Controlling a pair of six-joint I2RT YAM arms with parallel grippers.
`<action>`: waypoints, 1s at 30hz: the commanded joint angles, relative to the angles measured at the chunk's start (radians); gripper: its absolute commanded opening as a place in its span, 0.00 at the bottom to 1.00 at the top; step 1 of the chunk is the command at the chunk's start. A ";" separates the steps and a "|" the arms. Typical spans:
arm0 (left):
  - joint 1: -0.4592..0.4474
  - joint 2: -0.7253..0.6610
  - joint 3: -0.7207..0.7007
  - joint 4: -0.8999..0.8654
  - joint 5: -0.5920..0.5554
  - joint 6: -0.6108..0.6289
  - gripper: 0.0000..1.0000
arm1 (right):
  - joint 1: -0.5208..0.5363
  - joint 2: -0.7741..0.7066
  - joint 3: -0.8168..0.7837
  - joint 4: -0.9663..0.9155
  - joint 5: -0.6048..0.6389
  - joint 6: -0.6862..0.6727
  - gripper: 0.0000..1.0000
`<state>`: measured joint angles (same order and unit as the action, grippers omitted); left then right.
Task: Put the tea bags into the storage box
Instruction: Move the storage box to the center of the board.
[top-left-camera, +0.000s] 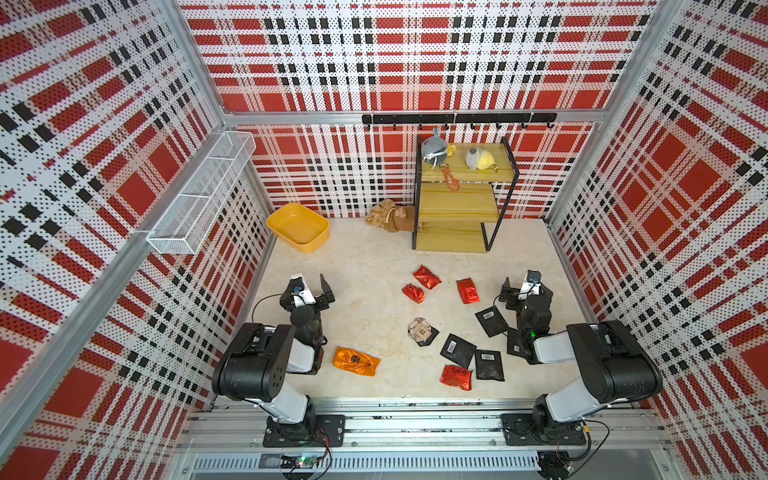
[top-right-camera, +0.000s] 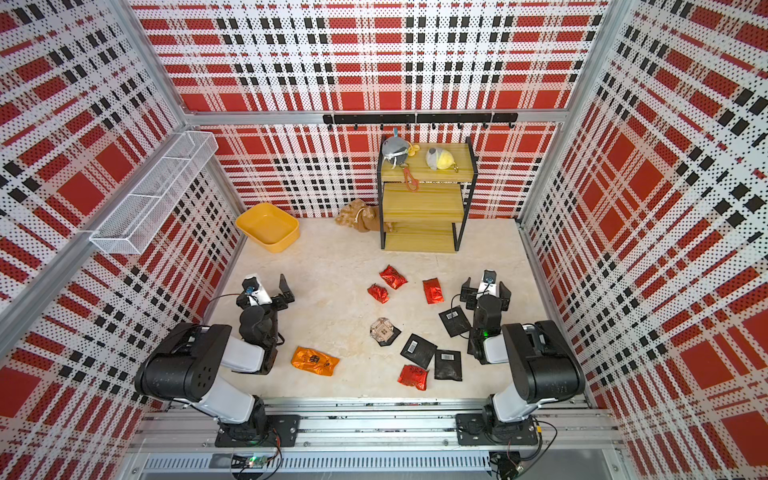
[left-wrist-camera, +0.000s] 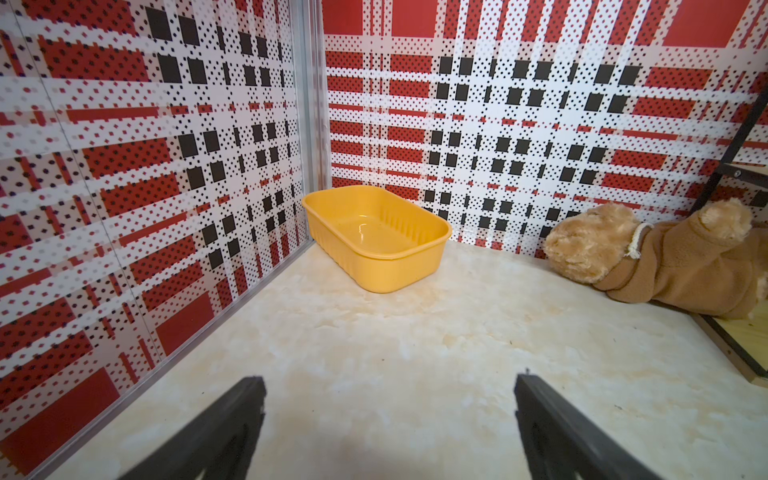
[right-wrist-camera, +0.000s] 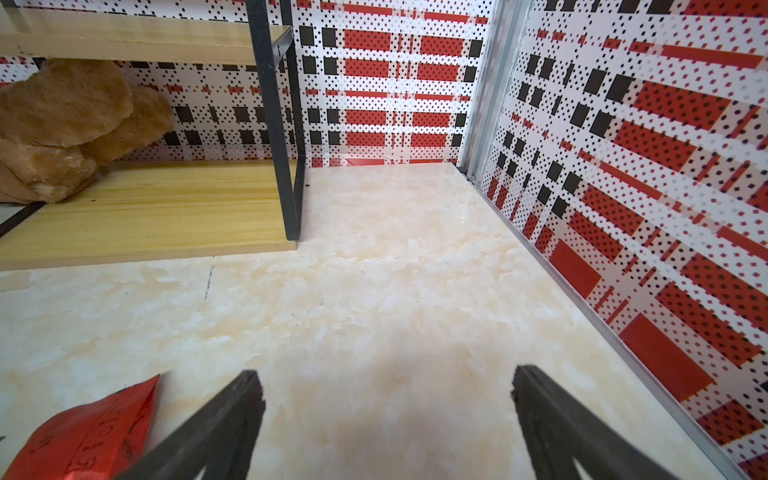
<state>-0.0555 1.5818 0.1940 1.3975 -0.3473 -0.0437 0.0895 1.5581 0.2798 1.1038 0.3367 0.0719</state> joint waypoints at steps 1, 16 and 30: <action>0.006 -0.008 0.015 -0.009 0.001 0.003 0.99 | -0.006 -0.013 0.014 -0.004 -0.001 0.011 1.00; -0.181 -0.226 0.025 -0.161 -0.342 0.143 0.99 | -0.006 -0.015 0.012 -0.005 -0.001 0.011 1.00; 0.018 -0.173 0.747 -1.189 0.200 -0.125 0.99 | -0.014 -0.015 0.015 -0.012 -0.017 0.014 1.00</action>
<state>-0.0856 1.3304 0.8207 0.5022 -0.3492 -0.1047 0.0872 1.5581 0.2798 1.1027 0.3252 0.0753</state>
